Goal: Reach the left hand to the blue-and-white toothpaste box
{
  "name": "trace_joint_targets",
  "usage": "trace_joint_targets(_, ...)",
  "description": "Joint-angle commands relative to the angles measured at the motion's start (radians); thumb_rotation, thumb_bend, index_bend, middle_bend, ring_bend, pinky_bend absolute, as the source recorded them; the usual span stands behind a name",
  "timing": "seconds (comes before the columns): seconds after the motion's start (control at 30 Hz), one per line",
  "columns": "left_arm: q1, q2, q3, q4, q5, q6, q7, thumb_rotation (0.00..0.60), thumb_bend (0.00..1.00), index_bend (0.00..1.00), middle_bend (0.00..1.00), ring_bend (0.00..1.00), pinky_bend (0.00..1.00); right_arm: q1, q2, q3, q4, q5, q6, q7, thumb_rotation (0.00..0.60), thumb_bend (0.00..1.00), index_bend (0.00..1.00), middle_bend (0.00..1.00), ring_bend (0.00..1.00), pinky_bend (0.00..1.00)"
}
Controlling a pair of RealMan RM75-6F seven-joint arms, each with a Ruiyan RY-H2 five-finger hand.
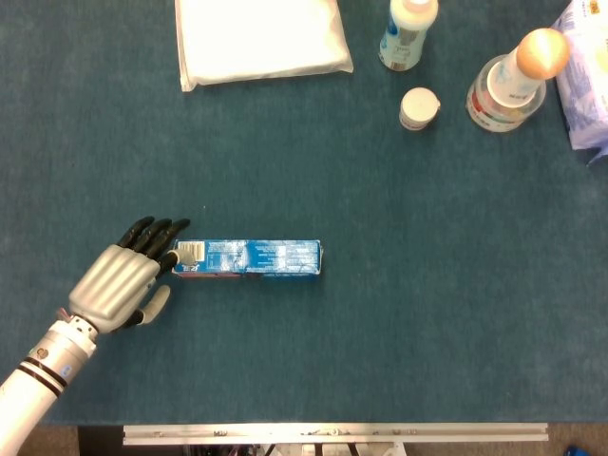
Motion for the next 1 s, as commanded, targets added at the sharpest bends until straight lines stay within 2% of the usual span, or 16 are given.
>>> trace_joint_targets(0.03, -0.001, -0.001, 0.004, 0.002, -0.004, -0.007, 0.005, 0.599, 0.54, 0.26, 0.00, 0.00, 0.00, 0.000, 0.000, 0.000, -0.001, -0.001, 0.001, 0.001, 0.600, 0.00, 0.39, 0.30, 0.16, 0.38)
trace_joint_targets(0.17, 0.001, 0.004, 0.002, -0.009, 0.016, 0.019, -0.017, 0.600, 0.54, 0.26, 0.00, 0.00, 0.00, -0.001, 0.002, 0.001, -0.003, -0.001, 0.003, 0.003, 0.600, 0.00, 0.39, 0.30, 0.16, 0.38)
trace_joint_targets(0.47, 0.035, 0.028, -0.015, -0.015, 0.130, 0.218, -0.144, 0.600, 0.54, 0.28, 0.00, 0.00, 0.00, 0.001, 0.002, 0.001, 0.000, -0.001, -0.001, 0.007, 0.600, 0.00, 0.39, 0.30, 0.16, 0.38)
trace_joint_targets(0.63, 0.080, 0.056, -0.035, 0.004, 0.129, 0.328, -0.161, 0.600, 0.53, 0.33, 0.00, 0.00, 0.00, 0.002, 0.000, 0.001, 0.001, -0.003, -0.002, 0.007, 0.600, 0.00, 0.39, 0.30, 0.16, 0.38)
trace_joint_targets(0.8, 0.132, 0.079, -0.061, 0.045, 0.098, 0.429, -0.214, 0.600, 0.49, 0.41, 0.06, 0.02, 0.07, 0.006, -0.006, -0.001, 0.008, -0.001, -0.012, 0.001, 0.600, 0.00, 0.39, 0.30, 0.16, 0.38)
trace_joint_targets(1.0, 0.169, 0.108, -0.081, 0.075, 0.059, 0.476, -0.258, 0.600, 0.47, 0.45, 0.09, 0.04, 0.10, 0.011, -0.015, -0.006, 0.014, -0.004, -0.023, -0.013, 0.600, 0.00, 0.39, 0.30, 0.16, 0.38)
